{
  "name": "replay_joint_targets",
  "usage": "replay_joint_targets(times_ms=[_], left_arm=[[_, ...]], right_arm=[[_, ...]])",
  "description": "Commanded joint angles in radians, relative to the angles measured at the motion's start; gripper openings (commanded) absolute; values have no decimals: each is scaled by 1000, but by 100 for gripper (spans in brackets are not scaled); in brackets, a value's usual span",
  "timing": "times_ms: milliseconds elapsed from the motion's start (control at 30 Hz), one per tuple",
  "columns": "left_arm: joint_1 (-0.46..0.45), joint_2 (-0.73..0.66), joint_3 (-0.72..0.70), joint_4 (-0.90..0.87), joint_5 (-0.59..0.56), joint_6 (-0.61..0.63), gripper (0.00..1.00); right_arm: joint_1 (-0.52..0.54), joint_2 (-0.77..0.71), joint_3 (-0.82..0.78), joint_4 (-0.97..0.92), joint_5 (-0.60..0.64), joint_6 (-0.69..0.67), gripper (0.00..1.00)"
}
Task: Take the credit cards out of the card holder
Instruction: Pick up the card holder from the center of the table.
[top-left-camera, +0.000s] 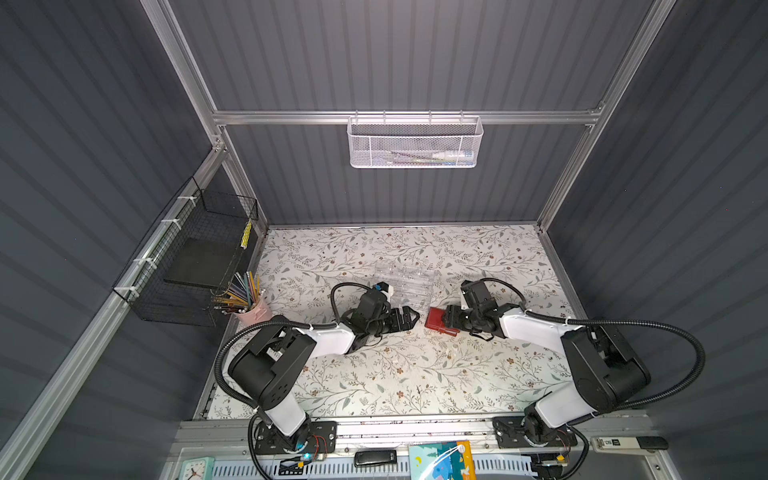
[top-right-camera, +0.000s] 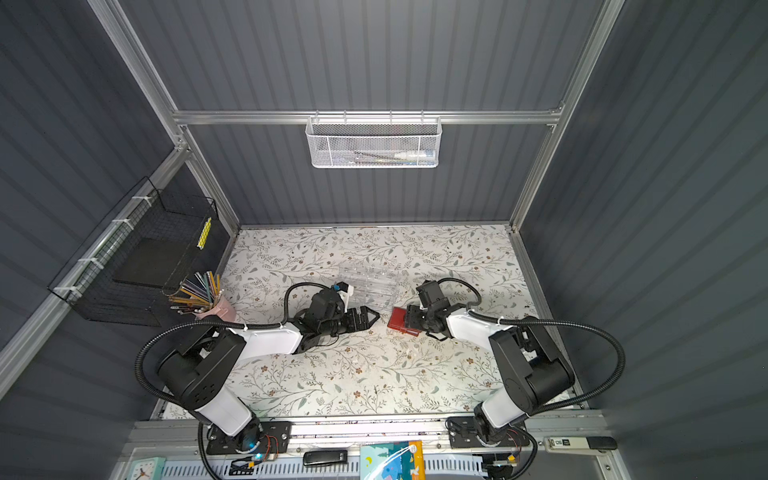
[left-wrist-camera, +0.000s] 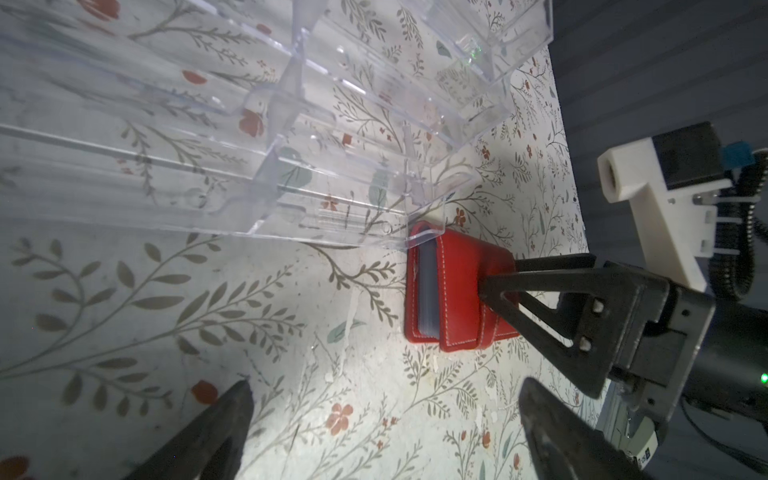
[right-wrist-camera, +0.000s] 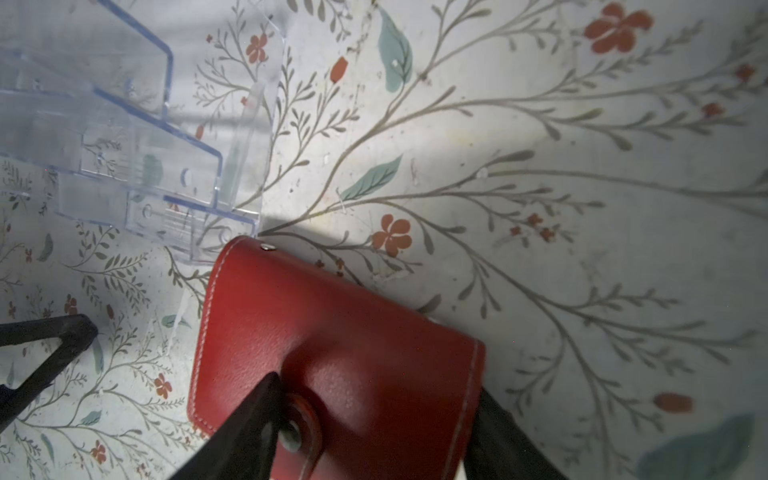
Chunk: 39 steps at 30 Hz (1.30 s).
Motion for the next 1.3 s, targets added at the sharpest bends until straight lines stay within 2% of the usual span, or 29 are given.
replay_joint_targets(times_ms=[0,300,500,800,1267], left_arm=[[-5,3,25,-10,13,14,100],[-4,9,48,-55,-17,50,100],[-4,67,96,-45,5,47,100],[-4,164,187,-24,37,32,100],[-3,272,291,-11,11,44,100]], right_arm=[[25,40,18,-20,-27,26,63],[46,63,75,-22,-31,27,52],[46,45,76,-50,-3,15,36],[45,28,52,-46,16,4,17],[5,10,63,-66,8,-25,2]])
